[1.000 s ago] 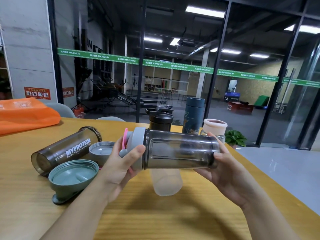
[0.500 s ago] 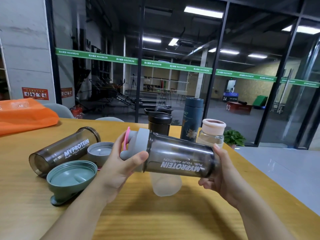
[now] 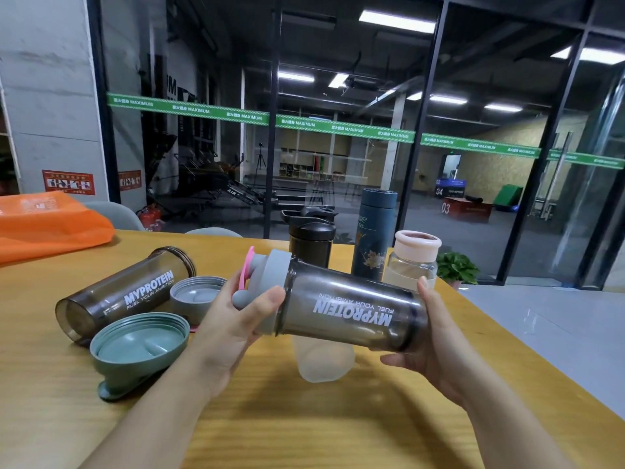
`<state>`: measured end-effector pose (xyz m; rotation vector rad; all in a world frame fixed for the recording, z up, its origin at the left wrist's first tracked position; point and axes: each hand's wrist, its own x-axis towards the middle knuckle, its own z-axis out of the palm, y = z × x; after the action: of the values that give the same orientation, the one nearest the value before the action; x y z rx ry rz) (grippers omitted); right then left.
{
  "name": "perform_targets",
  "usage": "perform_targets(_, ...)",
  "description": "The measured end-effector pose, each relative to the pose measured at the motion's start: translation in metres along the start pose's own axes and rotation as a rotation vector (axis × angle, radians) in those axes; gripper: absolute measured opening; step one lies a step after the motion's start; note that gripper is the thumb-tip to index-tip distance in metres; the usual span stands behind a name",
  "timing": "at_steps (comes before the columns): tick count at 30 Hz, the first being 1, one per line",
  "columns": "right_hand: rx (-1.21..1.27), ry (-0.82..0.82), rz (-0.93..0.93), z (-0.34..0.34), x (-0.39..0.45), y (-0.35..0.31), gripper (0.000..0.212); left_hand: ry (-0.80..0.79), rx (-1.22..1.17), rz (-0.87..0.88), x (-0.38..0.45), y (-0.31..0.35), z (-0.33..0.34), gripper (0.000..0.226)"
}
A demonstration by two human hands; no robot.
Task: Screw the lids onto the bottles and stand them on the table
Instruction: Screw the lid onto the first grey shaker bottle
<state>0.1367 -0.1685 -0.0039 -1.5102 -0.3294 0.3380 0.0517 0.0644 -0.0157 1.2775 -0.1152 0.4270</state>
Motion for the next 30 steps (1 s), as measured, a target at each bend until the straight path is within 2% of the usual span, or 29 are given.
perform_targets(3, -0.001, -0.014, -0.117, 0.0, -0.002, -0.003, 0.049, 0.051, 0.008, -0.036, 0.001, -0.001, 0.0, 0.087)
perform_targets(7, -0.078, -0.133, -0.24, -0.005, -0.005, -0.001, 0.077, 0.145, -0.047, -0.068, 0.002, 0.0, 0.0, 0.051)
perform_targets(9, -0.077, -0.172, -0.258, -0.008, -0.005, 0.0, 0.082, 0.155, -0.048, -0.075, 0.002, 0.0, -0.001, 0.046)
perform_targets(14, -0.13, -0.139, -0.335, -0.009, -0.005, -0.001, 0.086, 0.117, -0.074, -0.067, 0.002, 0.002, -0.004, 0.067)
perform_targets(16, -0.161, -0.097, -0.378, -0.008, -0.006, -0.001, 0.081, 0.096, -0.093, -0.061, 0.002, 0.002, -0.006, 0.072)
perform_targets(20, -0.161, -0.056, -0.406, -0.008, -0.006, -0.002, 0.073, 0.049, -0.112, -0.045, 0.002, 0.003, -0.005, 0.099)
perform_targets(21, -0.152, -0.047, -0.399, -0.008, -0.005, -0.001, 0.072, 0.036, -0.115, -0.031, 0.002, 0.004, -0.004, 0.097)
perform_targets(24, -0.128, -0.027, -0.36, -0.008, -0.003, 0.001, 0.071, -0.008, -0.125, 0.021, 0.0, 0.005, -0.001, 0.071)
perform_targets(25, -0.125, -0.028, -0.348, -0.008, -0.003, 0.001, 0.07, -0.015, -0.121, 0.028, -0.001, 0.005, -0.001, 0.071)
perform_targets(28, -0.128, -0.025, -0.307, -0.007, 0.0, 0.001, 0.068, -0.01, -0.079, 0.019, -0.001, 0.004, -0.002, 0.099)
perform_targets(30, -0.14, 0.001, -0.25, -0.007, 0.003, 0.003, 0.072, -0.012, -0.056, 0.031, -0.002, 0.003, -0.002, 0.104)
